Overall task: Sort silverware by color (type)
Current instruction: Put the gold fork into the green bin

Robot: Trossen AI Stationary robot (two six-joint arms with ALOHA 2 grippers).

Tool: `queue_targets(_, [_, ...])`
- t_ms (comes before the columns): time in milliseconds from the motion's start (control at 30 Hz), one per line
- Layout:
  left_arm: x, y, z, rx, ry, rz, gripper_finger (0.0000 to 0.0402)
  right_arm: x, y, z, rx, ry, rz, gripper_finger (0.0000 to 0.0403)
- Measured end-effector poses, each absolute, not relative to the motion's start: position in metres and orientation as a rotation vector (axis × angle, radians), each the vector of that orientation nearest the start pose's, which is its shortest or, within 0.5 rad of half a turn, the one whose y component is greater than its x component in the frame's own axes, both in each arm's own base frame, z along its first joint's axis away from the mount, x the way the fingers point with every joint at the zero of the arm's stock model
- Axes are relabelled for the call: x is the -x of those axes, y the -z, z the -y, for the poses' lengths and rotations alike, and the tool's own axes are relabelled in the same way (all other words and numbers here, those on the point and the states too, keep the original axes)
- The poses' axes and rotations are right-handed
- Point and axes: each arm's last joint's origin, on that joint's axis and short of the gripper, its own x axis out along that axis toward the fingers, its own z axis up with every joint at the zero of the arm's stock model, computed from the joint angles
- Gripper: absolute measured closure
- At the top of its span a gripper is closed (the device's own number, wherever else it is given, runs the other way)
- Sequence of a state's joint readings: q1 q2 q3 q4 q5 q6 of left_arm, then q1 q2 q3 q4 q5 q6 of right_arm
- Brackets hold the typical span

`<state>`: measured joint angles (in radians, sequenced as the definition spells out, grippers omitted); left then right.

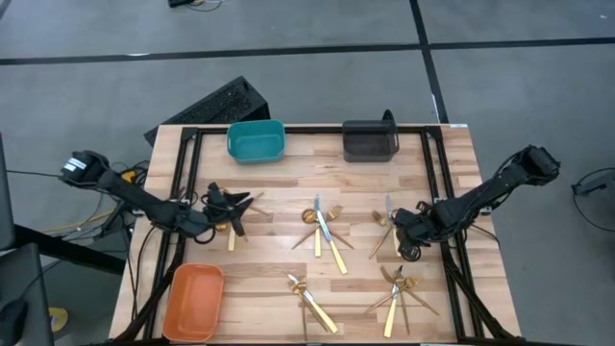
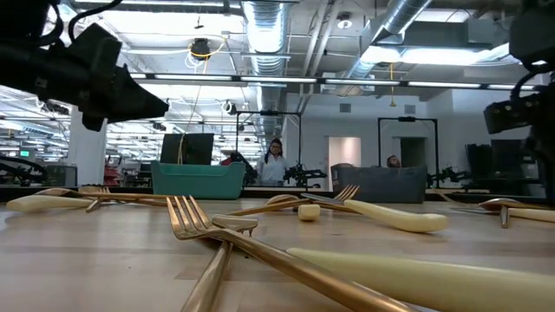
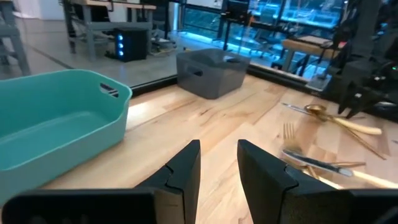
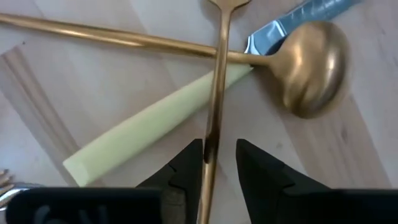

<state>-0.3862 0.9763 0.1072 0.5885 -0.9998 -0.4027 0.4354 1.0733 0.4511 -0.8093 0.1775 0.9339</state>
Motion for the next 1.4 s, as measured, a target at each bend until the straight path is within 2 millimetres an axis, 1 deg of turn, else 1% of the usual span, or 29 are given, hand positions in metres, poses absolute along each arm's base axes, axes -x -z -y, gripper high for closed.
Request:
queue_targets(200, [-0.163, -0.149, 0.039, 0.174, -0.678, -0.117, 0.0308, -0.132, -0.146, -0.052, -0.336, 0.455, -1.296, 0.0282])
queue_targets(533, [-0.177, -0.150, 0.039, 0.157, -0.707, -0.141, 0.0308, -0.139, -0.133, -0.050, -0.287, 0.517, -1.366, 0.0295])
queue_targets(633, [-0.180, -0.151, 0.038, 0.156, -0.720, -0.141, 0.0308, -0.141, -0.134, -0.051, -0.288, 0.519, -1.367, 0.0314])
queue_targets(733, [-0.184, -0.155, 0.036, 0.167, -0.725, -0.135, 0.0308, -0.143, -0.140, -0.054, -0.264, 0.507, -1.336, 0.0347])
queue_targets(800, [-0.188, -0.158, 0.034, 0.161, -0.703, -0.142, 0.0307, -0.147, -0.148, -0.056, -0.233, 0.494, -1.272, 0.0360])
queue_targets(900, [-0.194, -0.164, 0.031, 0.143, -0.661, -0.154, 0.0301, -0.150, -0.159, -0.057, -0.189, 0.514, -1.162, 0.0360])
queue_targets(967, [-0.198, -0.168, 0.029, 0.142, -0.635, -0.150, 0.0293, -0.153, -0.165, -0.055, -0.155, 0.554, -1.065, 0.0360])
queue_targets(1033, [-0.202, -0.173, 0.025, 0.144, -0.606, -0.133, 0.0284, -0.159, -0.171, -0.053, -0.101, 0.601, -0.925, 0.0360])
queue_targets(1100, [-0.205, -0.178, 0.022, 0.149, -0.569, -0.106, 0.0273, -0.169, -0.175, -0.050, -0.048, 0.669, -0.781, 0.0358])
queue_targets(1167, [-0.208, -0.182, 0.018, 0.156, -0.536, -0.085, 0.0260, -0.178, -0.180, -0.047, -0.018, 0.711, -0.673, 0.0356])
queue_targets(1333, [-0.217, -0.190, 0.011, 0.173, -0.515, -0.065, 0.0228, -0.207, -0.187, -0.037, 0.071, 0.753, -0.527, 0.0354])
queue_targets(1400, [-0.222, -0.190, 0.009, 0.159, -0.519, -0.068, 0.0218, -0.220, -0.190, -0.032, 0.089, 0.751, -0.475, 0.0353])
